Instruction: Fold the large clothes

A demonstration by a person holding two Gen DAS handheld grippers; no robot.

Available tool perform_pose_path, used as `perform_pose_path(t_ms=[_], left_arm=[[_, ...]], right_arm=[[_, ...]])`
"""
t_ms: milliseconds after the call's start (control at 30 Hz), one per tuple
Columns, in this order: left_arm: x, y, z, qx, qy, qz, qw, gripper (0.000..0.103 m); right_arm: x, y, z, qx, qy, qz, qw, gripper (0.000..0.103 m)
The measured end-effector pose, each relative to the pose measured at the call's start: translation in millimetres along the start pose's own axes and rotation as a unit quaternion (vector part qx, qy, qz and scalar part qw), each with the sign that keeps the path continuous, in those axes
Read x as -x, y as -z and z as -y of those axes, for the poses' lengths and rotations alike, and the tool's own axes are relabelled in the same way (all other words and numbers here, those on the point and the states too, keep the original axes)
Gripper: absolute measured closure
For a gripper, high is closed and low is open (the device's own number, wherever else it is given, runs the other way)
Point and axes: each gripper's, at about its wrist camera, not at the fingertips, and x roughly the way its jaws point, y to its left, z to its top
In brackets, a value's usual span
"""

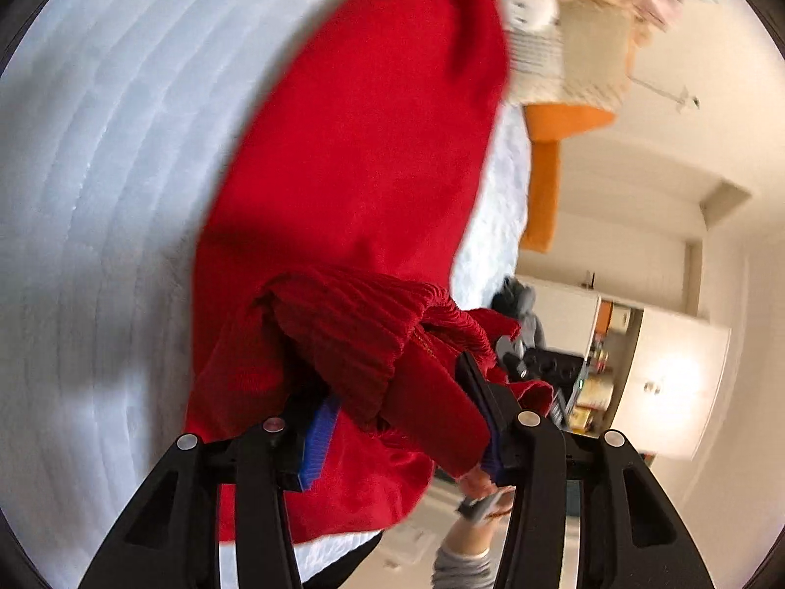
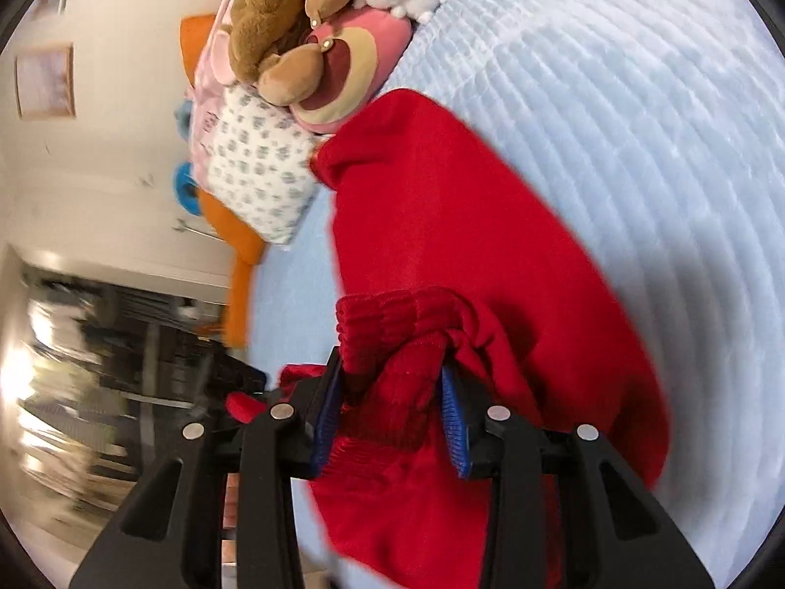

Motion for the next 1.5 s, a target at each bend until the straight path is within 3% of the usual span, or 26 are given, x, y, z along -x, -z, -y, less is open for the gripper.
perform_pose_path(t_ms=[133, 267, 300, 333, 367, 433, 467, 500, 533, 600, 667, 767, 833, 900, 967, 1000, 1033, 1067, 1100, 1200, 1233, 1333, 1400, 1433, 1467, 1500], left_arm=[[-2.5, 1.4, 2.5, -0.005, -0.002, -0.008, 1.0, 0.051], [10.4, 7.9, 28.6, -0.036, -0.027, -0.029, 0.9986, 0.05], [13.7, 8.0, 33.2, -0.038, -0.029, -0.031, 0.9984, 0.049], [17.9, 9.7, 37.9, -0.036, -0.031, -0.036, 0.9982, 0.049], [20.2, 10.2, 40.3, -0.034, -0.03, -0.04, 0.9982, 0.048], [26.3, 12.9, 41.6, -0.032, -0.015, -0.042, 0.9985, 0.039], [29.9, 14.4, 44.6, -0.038, -0.009, -0.035, 0.9986, 0.029], [36.9, 18.2, 52.4, -0.055, -0.012, -0.016, 0.9983, 0.011], [40.6, 20.0, 58.9, -0.068, -0.016, -0.004, 0.9976, 0.006], [51.7, 24.9, 77.8, -0.092, -0.022, 0.022, 0.9953, 0.006], [57.5, 30.4, 93.7, -0.112, -0.017, 0.037, 0.9929, 0.006], [49.8, 43.7, 119.3, -0.161, -0.039, 0.047, 0.985, 0.006], [35.9, 55.7, 123.5, -0.205, -0.053, 0.032, 0.9767, 0.006], [12.9, 63.9, 131.9, -0.263, -0.085, 0.029, 0.9606, 0.006], [-16.7, 70.2, 133.3, -0.33, -0.167, 0.043, 0.928, 0.006], [-31.8, 66.6, 129.2, -0.347, -0.201, 0.045, 0.9149, 0.006], [-42.5, 62.2, 124.9, -0.354, -0.222, 0.044, 0.9076, 0.006], [-50.7, 54.7, 118.7, -0.354, -0.231, 0.048, 0.9053, 0.006], [-57.6, 42.0, 109.0, -0.343, -0.232, 0.05, 0.9088, 0.006], [-65.2, 25.0, 93.9, -0.336, -0.22, 0.061, 0.9138, 0.006], [-67.4, 26.2, 92.9, -0.354, -0.22, 0.074, 0.9061, 0.006], [-66.3, 31.8, 96.4, -0.377, -0.225, 0.087, 0.8943, 0.005], [-59.0, 41.3, 102.7, -0.393, -0.234, 0.096, 0.8842, 0.007], [-48.1, 51.9, 108.3, -0.401, -0.236, 0.111, 0.8782, 0.007], [-35.8, 62.6, 113.9, -0.408, -0.239, 0.128, 0.8717, 0.007], [-18.4, 79.1, 119.0, -0.416, -0.235, 0.152, 0.8651, 0.006]], right_arm=[[1.5, 1.0, 8.8, -0.008, -0.01, -0.008, 1.0, 0.065], [22.1, -2.2, -8.7, 0.008, -0.027, -0.018, 0.999, 0.05], [35.2, -4.5, -14.3, 0.016, -0.024, 0.002, 1.0, 0.038], [46.3, -6.6, -19.0, 0.024, -0.017, 0.024, 0.999, 0.018], [61.7, -8.9, -24.2, 0.036, -0.01, 0.057, 0.998, 0.012], [81.8, -10.7, -34.7, 0.065, 0.003, 0.085, 0.994, 0.013], [88.3, -8.6, -40.2, 0.08, 0.008, 0.086, 0.993, 0.013], [90.6, -5.8, -45.0, 0.093, 0.011, 0.083, 0.992, 0.017], [90.4, 1.2, -54.1, 0.117, 0.014, 0.07, 0.991, 0.021], [80.7, 19.2, -75.0, 0.176, 0.019, 0.04, 0.983, 0.033], [62.6, 45.2, -98.0, 0.252, 0.049, 0.014, 0.966, 0.048], [24.8, 67.7, -114.0, 0.303, 0.089, -0.018, 0.949, 0.062], [-0.3, 67.8, -113.8, 0.309, 0.131, -0.018, 0.942, 0.063], [-18.9, 65.8, -113.8, 0.335, 0.174, 0.0, 0.926, 0.063], [-34.2, 63.2, -109.3, 0.341, 0.197, 0.006, 0.919, 0.065], [-41.5, 60.7, -105.8, 0.342, 0.207, 0.009, 0.916, 0.066], [-49.2, 56.3, -102.1, 0.343, 0.215, 0.009, 0.915, 0.067], [-57.5, 53.4, -98.4, 0.347, 0.228, 0.004, 0.91, 0.067], [-67.0, 50.1, -91.5, 0.348, 0.236, 0.005, 0.907, 0.067], [-81.7, 38.0, -72.5, 0.325, 0.227, 0.001, 0.918, 0.067], [-83.5, 35.9, -68.5, 0.326, 0.222, 0.001, 0.919, 0.067], [-75.4, 39.9, -70.9, 0.342, 0.211, 0.005, 0.916, 0.066], [-59.2, 40.7, -76.3, 0.336, 0.199, 0.003, 0.921, 0.064], [-39.3, 43.7, -80.1, 0.328, 0.188, 0.008, 0.926, 0.054], [-21.1, 48.2, -83.8, 0.322, 0.176, 0.017, 0.93, 0.036], [-3.6, 53.6, -86.2, 0.319, 0.166, 0.029, 0.933, 0.029]])
